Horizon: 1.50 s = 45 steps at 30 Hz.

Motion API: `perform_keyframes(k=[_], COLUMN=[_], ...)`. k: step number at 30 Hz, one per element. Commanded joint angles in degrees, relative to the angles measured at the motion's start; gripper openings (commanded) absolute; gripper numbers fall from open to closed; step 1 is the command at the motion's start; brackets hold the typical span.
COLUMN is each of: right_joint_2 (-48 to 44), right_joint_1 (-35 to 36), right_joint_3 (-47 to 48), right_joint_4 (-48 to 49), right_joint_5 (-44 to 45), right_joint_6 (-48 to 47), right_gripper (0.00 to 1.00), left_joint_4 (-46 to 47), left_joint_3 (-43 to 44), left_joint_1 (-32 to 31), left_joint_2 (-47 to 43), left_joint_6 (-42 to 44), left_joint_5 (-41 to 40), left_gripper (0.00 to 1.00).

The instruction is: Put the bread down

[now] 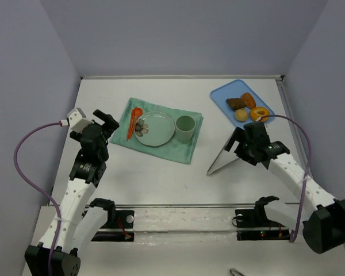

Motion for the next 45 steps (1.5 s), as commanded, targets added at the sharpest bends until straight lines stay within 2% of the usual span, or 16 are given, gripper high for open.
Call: perform_keyframes(k=[1, 5, 9, 19, 29, 31, 32, 33, 35, 36, 42, 44, 45], right_joint_2=[8.00, 15.31, 20.41, 31.48, 34.92, 35.19, 35.10, 34.66, 33.61, 32.74, 20.53, 15.52, 13.85], right_joint_1=[7.05, 13.99, 16.29, 16.91, 16.91, 16.91, 16.91, 16.91, 16.91, 16.91, 16.91, 16.91, 16.91], right_joint_3=[0.80, 3.44, 5.12, 9.25, 7.84, 7.58, 7.40, 6.71, 5.91, 5.21, -0.50, -0.95, -0.77], right_joint_4=[-1.48, -2.62, -5.08, -0.43, 0.45, 1.50, 1.86, 1.95, 1.95, 1.95, 1.42, 0.11, -0.51], right_joint_5=[9.31, 15.46, 18.10, 19.77, 24.35, 23.83, 23.65, 23.82, 24.34, 24.78, 26.20, 25.23, 24.88], right_joint_6=[10.49, 15.87, 21.31, 21.76, 24.14, 23.27, 23.17, 23.43, 23.79, 24.14, 24.76, 23.70, 23.35], right_gripper=[1.00, 1.00, 1.00, 1.00, 0.98, 0.92, 0.85, 0.71, 0.61, 0.52, 0.25, 0.23, 0.18], left_joint_4=[3.47, 3.30, 3.65, 4.00, 4.62, 4.62, 4.62, 4.62, 4.62, 4.70, 4.53, 4.35, 4.35], left_joint_3=[-0.71, -0.71, -0.97, -1.06, -1.15, -1.15, -1.15, -1.24, -1.50, -1.68, -2.12, -2.12, -2.20], left_joint_1=[0.19, 0.28, 0.28, 0.37, 0.37, 0.37, 0.37, 0.37, 0.37, 0.37, 0.37, 0.37, 0.37], left_joint_2=[0.34, 0.17, -0.10, 0.25, 0.69, 0.52, 0.34, 0.17, -0.53, -0.80, -2.64, -2.99, -3.08], left_joint_6=[-0.60, -0.78, -0.69, -0.60, -0.25, 0.01, 0.01, 0.01, 0.01, 0.01, 0.27, 0.36, 0.36], left_joint_5=[-0.93, -1.19, -0.40, 0.39, 1.27, 1.27, 1.27, 1.27, 1.10, 1.01, -0.40, -0.66, -0.84], left_gripper=[0.99, 0.99, 0.99, 0.99, 0.99, 0.99, 0.99, 0.99, 0.99, 0.99, 0.99, 0.99, 0.99])
